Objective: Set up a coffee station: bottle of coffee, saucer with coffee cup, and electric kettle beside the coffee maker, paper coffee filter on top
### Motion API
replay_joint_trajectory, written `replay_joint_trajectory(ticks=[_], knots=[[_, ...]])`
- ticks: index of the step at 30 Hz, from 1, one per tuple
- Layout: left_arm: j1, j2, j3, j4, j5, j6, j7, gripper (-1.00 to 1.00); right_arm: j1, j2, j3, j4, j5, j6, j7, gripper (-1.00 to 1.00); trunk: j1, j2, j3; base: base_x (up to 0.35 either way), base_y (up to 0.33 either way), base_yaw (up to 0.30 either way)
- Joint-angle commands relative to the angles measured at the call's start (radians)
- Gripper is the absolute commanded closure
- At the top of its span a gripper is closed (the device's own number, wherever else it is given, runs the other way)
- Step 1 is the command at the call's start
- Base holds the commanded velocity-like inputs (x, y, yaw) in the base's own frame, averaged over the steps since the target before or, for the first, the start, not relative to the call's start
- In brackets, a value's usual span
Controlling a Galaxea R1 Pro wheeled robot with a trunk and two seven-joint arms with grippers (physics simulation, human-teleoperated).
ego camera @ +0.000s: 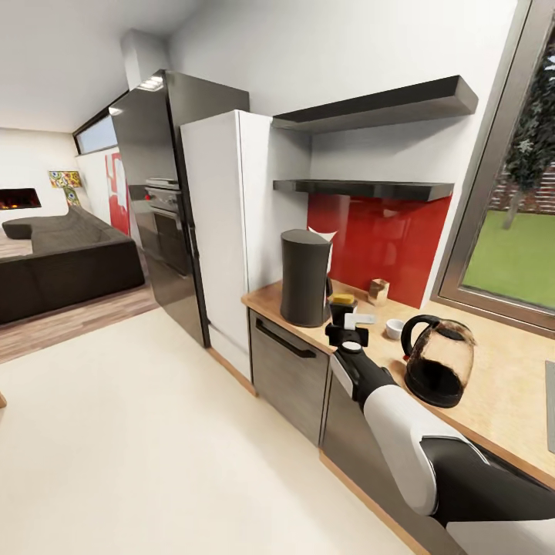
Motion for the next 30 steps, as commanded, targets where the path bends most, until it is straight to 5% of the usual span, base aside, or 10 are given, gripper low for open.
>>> replay_joint_trajectory(ticks=[1, 19, 30], knots=[[0.000, 0.000, 0.004, -0.001, -0.004, -0.002, 0.001, -1.00, -0.001, 0.001, -0.008, 0.000, 0.009, 0.001, 0.000, 1.00, 0.001, -0.002, -0.002, 0.000, 0.000, 0.000], [0.003, -0.009, 0.007, -0.015, -0.006, -0.013, 0.006, -1.00, 0.001, 0.001, -0.012, 0.000, 0.006, -0.005, 0.000, 1.00, 0.001, -0.002, -0.002, 0.000, 0.000, 0.000], [-0.038, 0.050, 0.000, -0.069, -0.009, 0.001, 0.010, -1.00, 0.005, 0.001, -0.014, -0.005, 0.007, -0.005, -0.002, 1.00, 0.001, -0.002, -0.002, 0.073, 0.000, 0.000]])
